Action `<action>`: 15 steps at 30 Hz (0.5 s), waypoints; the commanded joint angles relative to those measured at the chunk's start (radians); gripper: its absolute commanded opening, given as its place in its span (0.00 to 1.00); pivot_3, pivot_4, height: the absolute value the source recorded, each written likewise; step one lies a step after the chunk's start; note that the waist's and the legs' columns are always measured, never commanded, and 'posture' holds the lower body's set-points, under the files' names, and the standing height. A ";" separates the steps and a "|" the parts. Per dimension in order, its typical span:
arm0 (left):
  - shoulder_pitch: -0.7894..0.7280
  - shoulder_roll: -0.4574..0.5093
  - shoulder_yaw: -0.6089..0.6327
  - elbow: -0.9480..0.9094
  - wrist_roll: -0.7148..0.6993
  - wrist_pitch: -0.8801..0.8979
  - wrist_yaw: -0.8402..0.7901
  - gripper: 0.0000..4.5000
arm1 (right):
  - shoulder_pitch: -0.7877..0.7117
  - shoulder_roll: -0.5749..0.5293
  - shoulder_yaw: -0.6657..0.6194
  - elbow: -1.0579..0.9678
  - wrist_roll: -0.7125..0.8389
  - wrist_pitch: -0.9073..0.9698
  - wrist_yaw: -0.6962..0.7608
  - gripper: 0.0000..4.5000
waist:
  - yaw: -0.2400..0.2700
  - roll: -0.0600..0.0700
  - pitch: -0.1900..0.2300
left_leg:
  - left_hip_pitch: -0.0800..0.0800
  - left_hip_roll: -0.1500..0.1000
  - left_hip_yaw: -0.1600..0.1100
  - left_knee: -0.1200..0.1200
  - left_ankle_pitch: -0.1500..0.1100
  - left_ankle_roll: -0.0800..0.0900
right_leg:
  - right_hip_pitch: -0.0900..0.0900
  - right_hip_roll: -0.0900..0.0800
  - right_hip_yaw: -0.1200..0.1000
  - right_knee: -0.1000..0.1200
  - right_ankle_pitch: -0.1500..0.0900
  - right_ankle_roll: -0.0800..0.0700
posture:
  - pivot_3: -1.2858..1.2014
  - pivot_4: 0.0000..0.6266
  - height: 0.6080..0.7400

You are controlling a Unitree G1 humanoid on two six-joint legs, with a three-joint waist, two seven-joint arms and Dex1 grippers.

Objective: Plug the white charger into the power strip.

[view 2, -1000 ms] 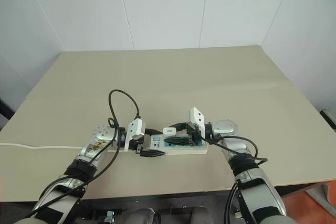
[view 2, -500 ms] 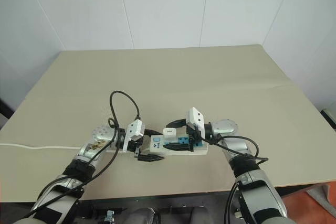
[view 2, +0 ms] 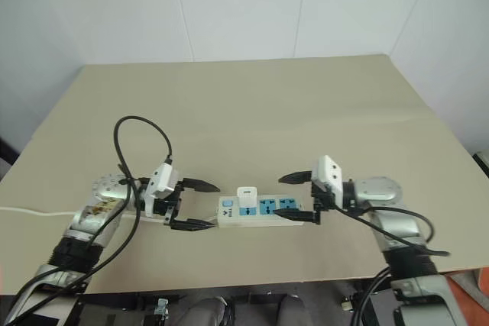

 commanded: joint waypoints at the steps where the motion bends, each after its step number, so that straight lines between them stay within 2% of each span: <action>1: 0.030 0.075 0.082 -0.068 -0.059 0.029 -0.015 0.98 | 0.087 -0.088 -0.153 -0.131 0.090 0.038 -0.001 1.00 | -0.001 0.000 0.004 | 0.000 0.000 0.000 0.000 0.000 0.000 | 0.000 0.000 0.000 -0.001 0.000 0.000 | 0.52 0.24 1.00; 5: 0.032 0.160 0.158 -0.048 -0.094 0.053 -0.031 0.98 | 0.237 -0.180 -0.345 -0.179 0.155 0.073 0.000 1.00 | 0.004 0.000 0.014 | 0.002 0.000 0.001 0.001 0.000 0.001 | 0.003 0.000 0.000 -0.002 0.001 -0.002 | 0.52 0.24 1.00; 9: 0.025 0.202 0.194 -0.024 -0.112 0.073 -0.036 0.98 | 0.335 -0.215 -0.452 -0.221 0.188 0.082 -0.003 1.00 | 0.009 0.000 0.017 | 0.004 0.000 0.001 0.001 0.000 0.000 | 0.004 0.000 0.000 0.000 0.001 -0.002 | 0.52 0.24 1.00; 15: 0.022 0.203 0.191 -0.027 -0.115 0.075 -0.040 0.98 | 0.398 -0.211 -0.507 -0.272 0.189 0.103 -0.062 1.00 | 0.005 -0.001 0.019 | 0.004 0.001 0.002 0.001 0.000 0.000 | 0.005 0.001 0.000 0.000 0.002 -0.003 | 0.52 0.24 1.00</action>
